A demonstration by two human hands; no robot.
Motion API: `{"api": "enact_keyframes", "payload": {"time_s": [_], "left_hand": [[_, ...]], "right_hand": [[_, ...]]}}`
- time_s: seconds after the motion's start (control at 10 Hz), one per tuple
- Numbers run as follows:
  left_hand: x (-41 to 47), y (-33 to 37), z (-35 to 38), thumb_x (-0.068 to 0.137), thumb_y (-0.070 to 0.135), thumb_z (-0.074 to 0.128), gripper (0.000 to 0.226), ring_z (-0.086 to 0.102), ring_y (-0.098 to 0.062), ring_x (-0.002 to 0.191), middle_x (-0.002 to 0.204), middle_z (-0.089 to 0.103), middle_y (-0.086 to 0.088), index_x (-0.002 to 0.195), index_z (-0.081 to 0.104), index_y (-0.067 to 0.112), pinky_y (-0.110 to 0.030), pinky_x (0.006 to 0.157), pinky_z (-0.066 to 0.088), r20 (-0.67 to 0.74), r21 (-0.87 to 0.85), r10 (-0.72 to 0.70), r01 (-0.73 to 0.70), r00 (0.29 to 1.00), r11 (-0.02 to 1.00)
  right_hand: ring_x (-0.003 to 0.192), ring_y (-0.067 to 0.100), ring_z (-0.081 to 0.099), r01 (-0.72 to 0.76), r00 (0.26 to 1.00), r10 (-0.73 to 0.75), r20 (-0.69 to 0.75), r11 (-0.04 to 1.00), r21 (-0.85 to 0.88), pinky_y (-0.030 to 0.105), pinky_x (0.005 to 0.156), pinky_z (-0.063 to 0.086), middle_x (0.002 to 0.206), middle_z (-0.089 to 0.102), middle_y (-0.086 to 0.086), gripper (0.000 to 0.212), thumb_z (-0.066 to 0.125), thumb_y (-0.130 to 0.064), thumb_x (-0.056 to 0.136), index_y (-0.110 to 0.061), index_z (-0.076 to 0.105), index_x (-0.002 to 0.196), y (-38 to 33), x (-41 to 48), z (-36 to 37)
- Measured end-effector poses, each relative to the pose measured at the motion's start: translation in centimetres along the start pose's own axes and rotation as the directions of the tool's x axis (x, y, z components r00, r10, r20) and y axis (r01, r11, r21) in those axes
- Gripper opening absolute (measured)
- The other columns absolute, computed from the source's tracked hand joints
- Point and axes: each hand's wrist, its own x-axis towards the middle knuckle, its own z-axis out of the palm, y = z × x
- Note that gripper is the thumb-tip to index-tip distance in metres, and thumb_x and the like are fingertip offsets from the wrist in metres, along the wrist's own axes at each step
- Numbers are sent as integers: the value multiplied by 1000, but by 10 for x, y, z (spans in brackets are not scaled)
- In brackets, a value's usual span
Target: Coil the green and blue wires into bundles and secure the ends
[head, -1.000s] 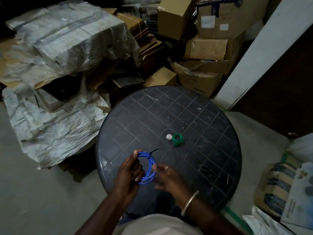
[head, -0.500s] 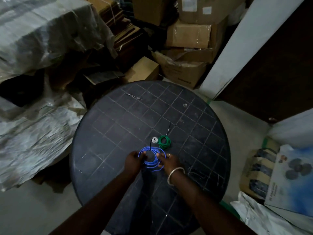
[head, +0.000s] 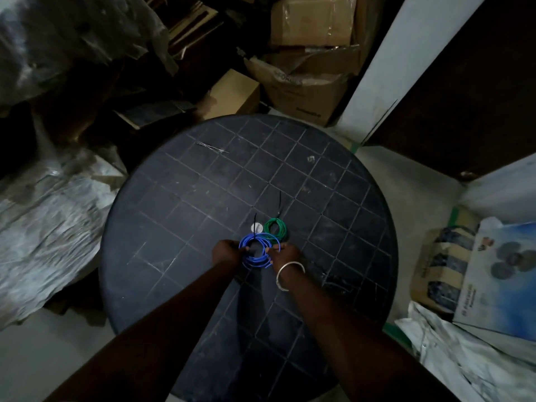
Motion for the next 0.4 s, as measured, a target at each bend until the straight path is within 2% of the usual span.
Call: {"api": "enact_keyframes", "payload": {"time_s": [0.1, 0.2, 0.3, 0.4], "left_hand": [[-5, 0, 3, 73, 32, 85, 32, 71, -26, 86, 86, 77, -16, 93, 79, 8, -27, 69, 45, 31, 21, 24, -24, 999, 999], [-11, 0, 7, 92, 34, 66, 39, 69, -36, 87, 87, 73, -26, 86, 74, -3, -31, 66, 40, 22, 108, 110, -112, 994, 988], [-22, -2, 2, 104, 37, 41, 59, 65, -45, 91, 90, 69, -36, 82, 70, -10, -40, 78, 44, -3, 140, 164, -162, 986, 977], [-42, -4, -12, 101, 34, 14, 69, 62, -46, 106, 111, 66, -37, 108, 66, -11, -42, 90, 43, 4, 261, 185, -179, 983, 948]], "right_hand": [[72, 25, 68, 18, 999, -19, -32, 999, -41, 42, 75, 60, 81, 74, 19, 13, 78, -17, 81, -7, 71, 78, -2, -4, 4], [90, 29, 71, 49, 999, -49, 2, 996, -80, 24, 67, 48, 97, 75, 18, 28, 71, -24, 88, 1, 72, 101, -5, -16, 2], [96, 34, 70, 72, 997, -78, -25, 983, -170, 28, 68, 43, 101, 74, 19, 43, 58, -44, 95, -3, 71, 100, -5, -24, 2], [93, 37, 69, 115, 987, -132, -88, 977, -179, 32, 70, 45, 97, 74, 22, 53, 45, -49, 99, -2, 71, 95, -2, -33, 8]]}}
